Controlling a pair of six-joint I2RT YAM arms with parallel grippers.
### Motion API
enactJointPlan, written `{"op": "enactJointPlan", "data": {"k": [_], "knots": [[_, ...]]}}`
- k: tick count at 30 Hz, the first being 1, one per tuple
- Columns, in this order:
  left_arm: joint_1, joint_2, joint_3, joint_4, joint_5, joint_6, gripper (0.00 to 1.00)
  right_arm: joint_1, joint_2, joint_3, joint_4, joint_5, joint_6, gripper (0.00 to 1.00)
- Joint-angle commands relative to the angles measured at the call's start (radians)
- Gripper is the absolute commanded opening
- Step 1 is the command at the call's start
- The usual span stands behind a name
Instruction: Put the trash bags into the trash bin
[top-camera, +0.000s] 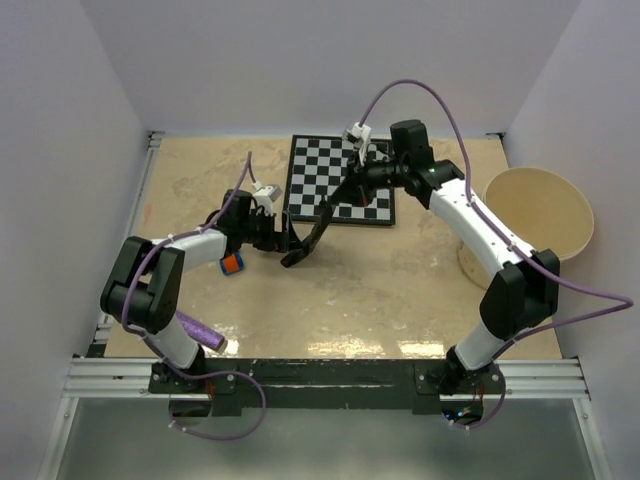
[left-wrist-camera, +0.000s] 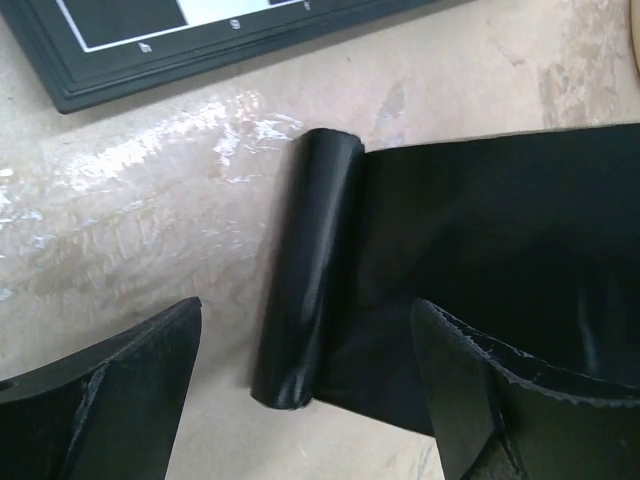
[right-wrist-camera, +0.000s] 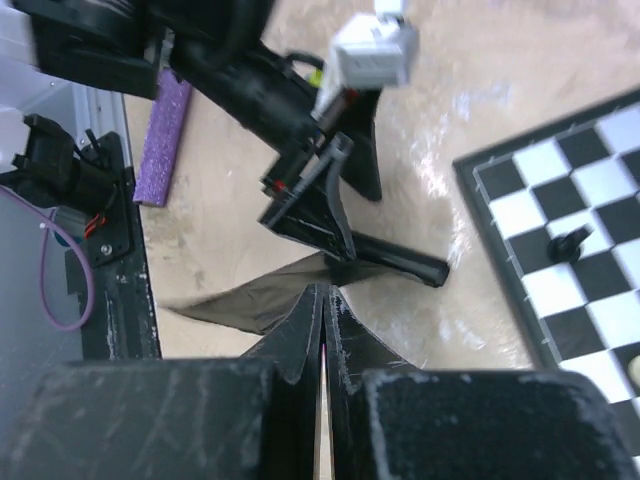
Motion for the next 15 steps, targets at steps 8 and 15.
{"op": "enactJointPlan", "data": {"k": [8, 15], "knots": [[0.032, 0.099, 0.090, 0.072, 0.053, -0.058, 0.81, -0.003, -0.078, 0.255, -0.111, -0.031, -0.107, 0.00], [0.032, 0.122, 0.112, 0.029, 0.004, -0.041, 0.71, -0.003, -0.113, 0.298, -0.113, -0.016, -0.087, 0.00]]}}
